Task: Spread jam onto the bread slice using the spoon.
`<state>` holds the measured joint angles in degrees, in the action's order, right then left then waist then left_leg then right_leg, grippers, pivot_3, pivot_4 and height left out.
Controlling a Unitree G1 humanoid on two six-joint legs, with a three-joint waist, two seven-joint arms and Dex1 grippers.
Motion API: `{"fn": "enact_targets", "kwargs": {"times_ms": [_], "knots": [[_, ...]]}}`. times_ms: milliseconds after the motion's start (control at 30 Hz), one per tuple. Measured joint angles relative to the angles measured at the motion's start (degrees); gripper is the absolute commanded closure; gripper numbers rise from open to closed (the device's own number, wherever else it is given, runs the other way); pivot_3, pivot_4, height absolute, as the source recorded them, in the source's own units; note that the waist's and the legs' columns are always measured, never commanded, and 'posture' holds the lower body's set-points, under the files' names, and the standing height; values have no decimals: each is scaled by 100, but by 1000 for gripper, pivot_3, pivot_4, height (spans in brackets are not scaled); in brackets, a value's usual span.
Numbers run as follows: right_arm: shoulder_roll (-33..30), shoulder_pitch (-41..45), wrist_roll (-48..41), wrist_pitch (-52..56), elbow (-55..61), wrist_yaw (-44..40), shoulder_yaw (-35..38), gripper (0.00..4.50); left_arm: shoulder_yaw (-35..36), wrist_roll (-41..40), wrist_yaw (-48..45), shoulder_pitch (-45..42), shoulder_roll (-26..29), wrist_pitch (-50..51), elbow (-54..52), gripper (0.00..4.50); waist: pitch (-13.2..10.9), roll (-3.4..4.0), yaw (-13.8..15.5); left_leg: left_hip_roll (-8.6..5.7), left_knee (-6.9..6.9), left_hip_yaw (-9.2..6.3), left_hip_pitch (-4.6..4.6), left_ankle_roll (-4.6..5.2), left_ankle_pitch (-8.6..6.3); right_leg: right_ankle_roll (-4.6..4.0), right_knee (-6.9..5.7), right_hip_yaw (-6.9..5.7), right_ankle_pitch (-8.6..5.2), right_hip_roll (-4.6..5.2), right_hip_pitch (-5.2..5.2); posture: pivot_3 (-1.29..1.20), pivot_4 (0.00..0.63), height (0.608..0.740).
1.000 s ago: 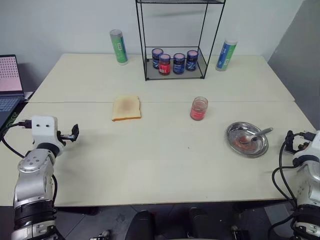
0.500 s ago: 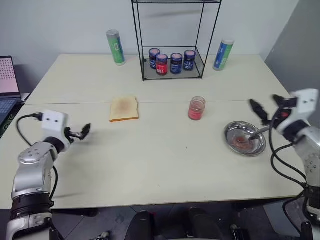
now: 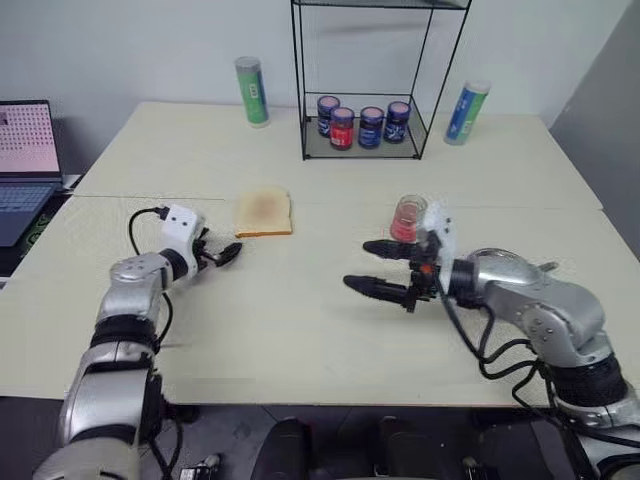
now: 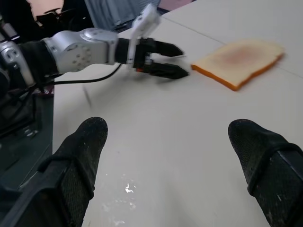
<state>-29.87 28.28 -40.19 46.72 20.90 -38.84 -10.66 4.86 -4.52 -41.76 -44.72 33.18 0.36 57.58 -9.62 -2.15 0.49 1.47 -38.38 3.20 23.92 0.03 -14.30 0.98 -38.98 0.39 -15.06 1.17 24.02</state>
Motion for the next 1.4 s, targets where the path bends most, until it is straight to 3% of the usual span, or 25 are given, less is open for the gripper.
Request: {"fn": "enact_targets", "kwargs": {"times_ms": [100,200,600,867,1100,1200,1400], "knots": [[117,25,253,-138,-150,-5,-74,32,-77,169,11,-418,-114,-295,635,0,2,-3,-11,-2,-5,8,2,2,-1,7,1,0,5,0,1,0,150,740],[178,30,369,-202,-195,8,-73,0,-87,232,-27,-621,-155,-413,995,431,2,-3,-23,1,-6,6,1,2,-1,7,-1,-1,5,2,1,0,150,740],[215,-59,597,-231,-173,96,53,0,-75,287,-167,-742,-195,-604,1290,3055,2,-3,-59,10,-8,4,-1,2,-1,4,-3,2,7,2,1,0,150,740],[373,-56,747,-254,-174,172,64,0,-57,291,-191,-748,-263,-642,1289,4485,2,-3,-57,9,-8,3,0,2,-1,4,-3,2,7,2,1,0,150,740],[339,-84,757,-256,-178,177,290,0,-116,320,-557,-684,-266,-710,1137,4485,2,-3,-52,6,-7,4,2,2,-1,4,-1,2,7,2,1,0,150,740],[145,-316,745,-254,-135,152,480,0,-258,213,-1202,-75,-293,-657,72,4485,2,-2,-54,7,-4,9,1,1,-1,3,2,11,7,10,0,0,150,740],[-745,-1164,399,109,384,-40,1342,0,-719,-264,-2057,2379,60,457,-4156,4485,4,3,-68,16,17,15,-12,-2,-2,-2,4,24,4,17,1,0,150,740]]}}
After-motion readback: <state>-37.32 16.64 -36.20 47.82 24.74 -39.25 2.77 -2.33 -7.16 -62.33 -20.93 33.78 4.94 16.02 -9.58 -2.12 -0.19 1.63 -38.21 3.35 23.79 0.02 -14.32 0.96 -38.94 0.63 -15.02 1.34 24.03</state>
